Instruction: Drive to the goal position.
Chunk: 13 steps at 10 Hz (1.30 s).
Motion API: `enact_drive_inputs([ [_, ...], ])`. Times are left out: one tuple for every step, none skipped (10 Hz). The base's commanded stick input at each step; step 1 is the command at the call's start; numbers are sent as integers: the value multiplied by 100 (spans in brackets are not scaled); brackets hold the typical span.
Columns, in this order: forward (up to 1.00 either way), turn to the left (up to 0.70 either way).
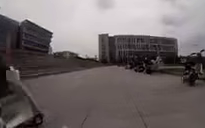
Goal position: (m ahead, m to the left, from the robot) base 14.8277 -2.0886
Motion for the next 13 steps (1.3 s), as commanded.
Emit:
enact_drive_inputs([
  [100, 0],
  [35, 0],
  [0, 0],
  [0, 0],
  [0, 0],
  [0, -28],
  [0, -45],
  [0, -45],
  [0, -11],
  [0, 0],
  [0, 0],
  [0, 0],
  [0, 0],
])
